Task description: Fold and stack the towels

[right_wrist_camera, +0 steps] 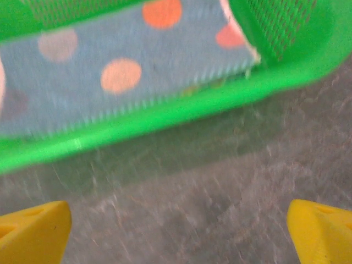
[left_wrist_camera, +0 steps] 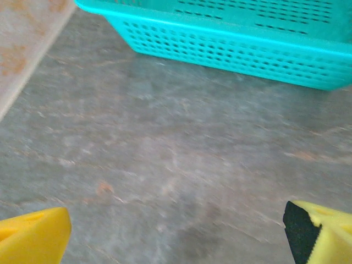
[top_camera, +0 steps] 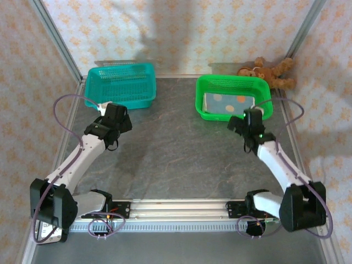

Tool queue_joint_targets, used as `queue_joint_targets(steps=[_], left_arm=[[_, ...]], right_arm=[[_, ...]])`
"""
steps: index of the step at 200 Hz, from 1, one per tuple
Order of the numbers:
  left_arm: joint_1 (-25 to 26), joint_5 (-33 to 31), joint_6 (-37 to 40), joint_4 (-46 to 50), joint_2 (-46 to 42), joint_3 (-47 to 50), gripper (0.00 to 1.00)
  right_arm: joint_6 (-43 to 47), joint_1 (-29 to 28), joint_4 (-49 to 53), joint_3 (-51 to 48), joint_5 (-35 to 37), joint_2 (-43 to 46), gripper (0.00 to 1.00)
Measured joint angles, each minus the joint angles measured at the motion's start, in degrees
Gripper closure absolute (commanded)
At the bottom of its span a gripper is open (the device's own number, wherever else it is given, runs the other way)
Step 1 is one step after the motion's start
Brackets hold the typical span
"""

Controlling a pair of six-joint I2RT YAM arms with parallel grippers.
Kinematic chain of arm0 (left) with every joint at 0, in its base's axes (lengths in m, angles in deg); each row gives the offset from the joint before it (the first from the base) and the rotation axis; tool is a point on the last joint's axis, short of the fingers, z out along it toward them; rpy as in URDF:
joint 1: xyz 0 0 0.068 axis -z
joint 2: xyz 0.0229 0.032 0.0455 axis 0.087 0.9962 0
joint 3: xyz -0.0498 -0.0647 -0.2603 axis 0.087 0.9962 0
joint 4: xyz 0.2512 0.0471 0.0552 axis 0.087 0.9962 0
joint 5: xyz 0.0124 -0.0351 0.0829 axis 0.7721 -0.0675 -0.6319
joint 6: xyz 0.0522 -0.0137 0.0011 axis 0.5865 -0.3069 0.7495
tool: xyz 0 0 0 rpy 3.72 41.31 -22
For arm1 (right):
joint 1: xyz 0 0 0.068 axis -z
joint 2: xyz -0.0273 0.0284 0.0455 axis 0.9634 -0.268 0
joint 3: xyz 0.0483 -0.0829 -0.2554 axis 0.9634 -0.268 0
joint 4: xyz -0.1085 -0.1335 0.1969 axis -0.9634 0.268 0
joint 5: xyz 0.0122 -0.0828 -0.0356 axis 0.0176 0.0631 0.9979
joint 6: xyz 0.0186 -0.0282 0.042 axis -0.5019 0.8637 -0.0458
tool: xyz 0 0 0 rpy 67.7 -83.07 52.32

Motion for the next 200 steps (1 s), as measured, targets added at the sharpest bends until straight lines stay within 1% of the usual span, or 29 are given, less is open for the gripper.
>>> queue_joint_targets(steps=[11,22,46,59,74,92,105,133,154,166,185,192,200], left_arm=[[-1.4,-1.2,2.3,-3.3,0.5,2.4,0.00],[-2.9,-2.0,4.5,-6.5,1.2,5.2,0.00],[-5.5,-3.1,8.6,-13.4,3.8,10.4,0.00],[-6.1,-3.8,10.4,-17.7,6.0,12.5,0.00],[-6.4,-4.0,12.4,-23.8,8.5,15.0,0.00],[-6.4,-3.8,15.2,-31.4,10.2,18.4,0.00],[-6.5,-3.5,17.2,-39.1,10.3,21.3,0.00],[-7.1,-0.7,20.2,-53.5,10.7,25.4,0.00],[-8.0,1.6,21.3,-67.7,14.9,28.9,0.00],[-8.2,2.7,21.6,-70.0,17.1,30.0,0.00],[-8.2,4.2,22.4,-73.2,18.2,30.9,0.00],[-8.2,4.6,22.4,-74.1,18.2,30.8,0.00],[-8.2,5.0,22.4,-75.3,18.2,30.8,0.00]], right_arm=[[1.6,-1.5,-3.2,-6.0,1.4,3.6,0.01],[2.7,-2.2,-4.5,-9.7,2.8,6.5,0.01],[4.5,-2.1,-8.6,-12.0,8.3,8.6,0.01],[5.9,-2.1,-13.9,-12.9,11.8,8.0,0.01],[7.6,-1.9,-21.9,-15.5,14.1,5.4,0.01],[8.8,-0.9,-30.1,-18.9,14.4,0.9,0.01],[9.9,-0.2,-36.4,-21.0,14.1,-2.8,0.01],[11.8,2.1,-46.4,-21.4,11.3,-9.6,0.01],[12.6,4.0,-52.7,-21.5,8.6,-11.9,0.01],[12.7,4.9,-57.8,-21.7,7.6,-14.4,0.01],[12.9,5.7,-64.6,-21.6,6.2,-21.4,0.01],[13.0,5.8,-63.9,-21.0,6.1,-23.1,0.01],[13.0,5.8,-60.8,-19.4,5.9,-24.2,0.01]])
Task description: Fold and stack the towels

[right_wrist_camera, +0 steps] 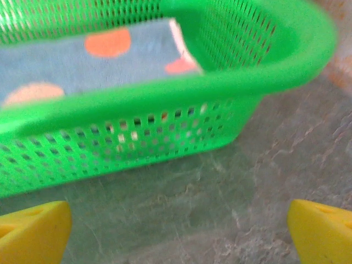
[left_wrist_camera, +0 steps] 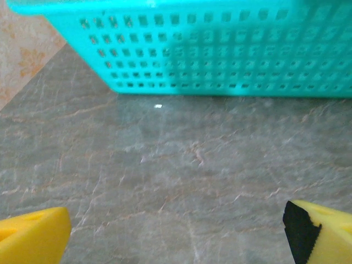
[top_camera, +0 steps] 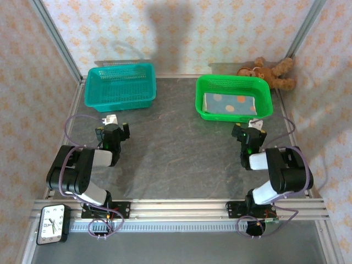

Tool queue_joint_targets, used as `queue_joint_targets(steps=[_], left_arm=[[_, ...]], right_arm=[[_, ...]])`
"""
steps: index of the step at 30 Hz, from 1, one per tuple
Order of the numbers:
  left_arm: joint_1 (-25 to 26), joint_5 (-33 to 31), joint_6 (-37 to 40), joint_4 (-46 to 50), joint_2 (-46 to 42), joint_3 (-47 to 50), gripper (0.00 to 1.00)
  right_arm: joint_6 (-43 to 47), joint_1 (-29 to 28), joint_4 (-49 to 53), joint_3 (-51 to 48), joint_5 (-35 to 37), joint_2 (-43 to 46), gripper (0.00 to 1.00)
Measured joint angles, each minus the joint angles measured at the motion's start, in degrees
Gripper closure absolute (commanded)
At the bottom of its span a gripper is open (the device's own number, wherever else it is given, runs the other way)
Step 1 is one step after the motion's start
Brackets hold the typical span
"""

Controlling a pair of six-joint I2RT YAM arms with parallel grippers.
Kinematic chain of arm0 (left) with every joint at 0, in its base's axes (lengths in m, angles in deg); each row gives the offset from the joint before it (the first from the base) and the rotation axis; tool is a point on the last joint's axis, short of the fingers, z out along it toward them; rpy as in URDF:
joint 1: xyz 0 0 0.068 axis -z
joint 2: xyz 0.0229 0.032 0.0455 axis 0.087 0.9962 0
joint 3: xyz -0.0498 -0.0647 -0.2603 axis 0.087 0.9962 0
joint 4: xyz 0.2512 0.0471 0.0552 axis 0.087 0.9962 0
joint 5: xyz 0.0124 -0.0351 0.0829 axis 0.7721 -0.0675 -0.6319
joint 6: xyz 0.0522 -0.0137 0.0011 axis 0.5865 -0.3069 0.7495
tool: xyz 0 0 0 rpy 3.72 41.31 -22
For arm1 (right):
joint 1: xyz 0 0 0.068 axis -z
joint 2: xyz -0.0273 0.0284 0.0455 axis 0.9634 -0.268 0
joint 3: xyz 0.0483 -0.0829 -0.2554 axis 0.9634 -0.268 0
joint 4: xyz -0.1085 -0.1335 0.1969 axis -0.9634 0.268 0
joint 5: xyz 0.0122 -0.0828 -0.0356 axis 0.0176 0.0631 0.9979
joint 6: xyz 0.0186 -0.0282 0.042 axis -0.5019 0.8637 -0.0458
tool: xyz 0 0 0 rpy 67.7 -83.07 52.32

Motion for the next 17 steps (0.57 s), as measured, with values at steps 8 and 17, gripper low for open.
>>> queue_joint_targets(steps=[8,17], left_arm=[[0.0,0.4,0.4,-3.2,0.0,0.0,0.00],[0.0,0.4,0.4,-3.5,0.0,0.0,0.00]], right_arm=[[0.0,0.8,1.5,4.1,-0.8,-0.5,0.01],[0.0,0.8,1.9,4.1,-1.0,-0.5,0.01]])
